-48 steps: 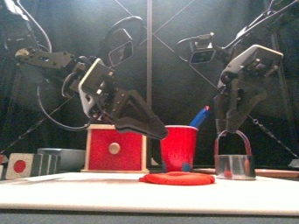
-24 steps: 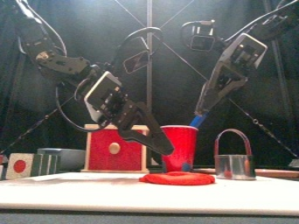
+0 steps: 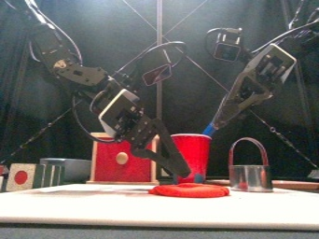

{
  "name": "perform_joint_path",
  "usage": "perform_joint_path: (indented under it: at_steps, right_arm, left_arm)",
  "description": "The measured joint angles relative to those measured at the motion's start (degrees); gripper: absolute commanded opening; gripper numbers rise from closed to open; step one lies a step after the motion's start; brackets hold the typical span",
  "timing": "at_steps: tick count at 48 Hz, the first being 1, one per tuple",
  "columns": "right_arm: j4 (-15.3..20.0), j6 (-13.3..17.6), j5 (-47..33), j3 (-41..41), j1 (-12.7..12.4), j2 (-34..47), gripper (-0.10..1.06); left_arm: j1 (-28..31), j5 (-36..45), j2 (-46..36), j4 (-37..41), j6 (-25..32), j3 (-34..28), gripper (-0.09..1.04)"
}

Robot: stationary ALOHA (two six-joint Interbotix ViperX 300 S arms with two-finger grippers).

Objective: Get the cutter from the drawer then cut the dough then place the extra dough in the bowl
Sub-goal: Place the extra dough in the bowl

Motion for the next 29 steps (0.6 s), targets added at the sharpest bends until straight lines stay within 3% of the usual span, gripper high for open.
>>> perform_joint_path:
  at_steps: [29]
  right_arm:
    - [0.0,-0.09,0.26,0.53,-0.62,0.0,0.79]
  left_arm:
    - [-0.09,2.55,2.64,0.18,-0.09,-1.93,0.72]
